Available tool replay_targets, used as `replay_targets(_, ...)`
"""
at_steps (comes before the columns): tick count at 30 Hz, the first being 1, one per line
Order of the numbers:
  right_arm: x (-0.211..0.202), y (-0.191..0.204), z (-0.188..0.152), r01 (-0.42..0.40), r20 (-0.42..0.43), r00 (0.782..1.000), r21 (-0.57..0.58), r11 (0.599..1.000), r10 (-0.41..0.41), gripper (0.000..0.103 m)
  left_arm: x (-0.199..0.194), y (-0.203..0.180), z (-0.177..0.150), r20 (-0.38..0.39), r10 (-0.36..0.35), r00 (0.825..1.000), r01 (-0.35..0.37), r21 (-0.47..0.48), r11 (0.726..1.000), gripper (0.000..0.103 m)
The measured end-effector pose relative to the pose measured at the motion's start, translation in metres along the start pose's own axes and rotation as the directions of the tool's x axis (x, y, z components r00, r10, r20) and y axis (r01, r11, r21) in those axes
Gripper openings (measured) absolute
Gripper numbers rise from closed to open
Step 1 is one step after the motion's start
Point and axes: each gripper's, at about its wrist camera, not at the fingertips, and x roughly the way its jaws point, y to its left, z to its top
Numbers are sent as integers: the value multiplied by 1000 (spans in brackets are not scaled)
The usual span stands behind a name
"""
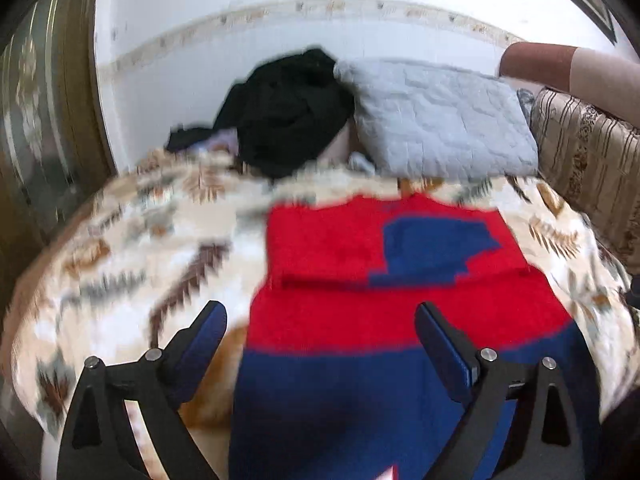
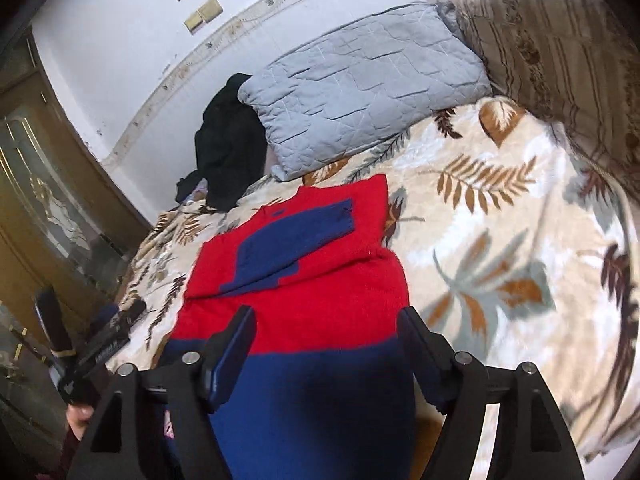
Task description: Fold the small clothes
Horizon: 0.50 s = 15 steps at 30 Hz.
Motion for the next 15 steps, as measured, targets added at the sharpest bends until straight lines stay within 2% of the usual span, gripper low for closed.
replay_targets(1,-4,-2,-5,-8,-3,1000,9,1000,8,77,0,8,-8,-38,3,999,-3,-14,1000,95)
replay_targets(4,-14,-5,-17,-26,-20,999,9,1000,26,77,-7,27,-26,-92,56,994,-60,-47,997,95)
replay_targets(7,-21,-11,-27,-56,-50,997,22,998,58,77,-17,49,-41,-140,76,987,-89,-83,993,95)
replay_targets(10,-26,-20,-36,-66,-86,994,41,997,70,80,-23,66,-58,-218,47,975,-74,-118,990,95)
replay_targets(15,-28,-36,-53,-91,-155,982,101,991,106,80,-25,90,-86,-324,-66,944,-7,-218,976,95)
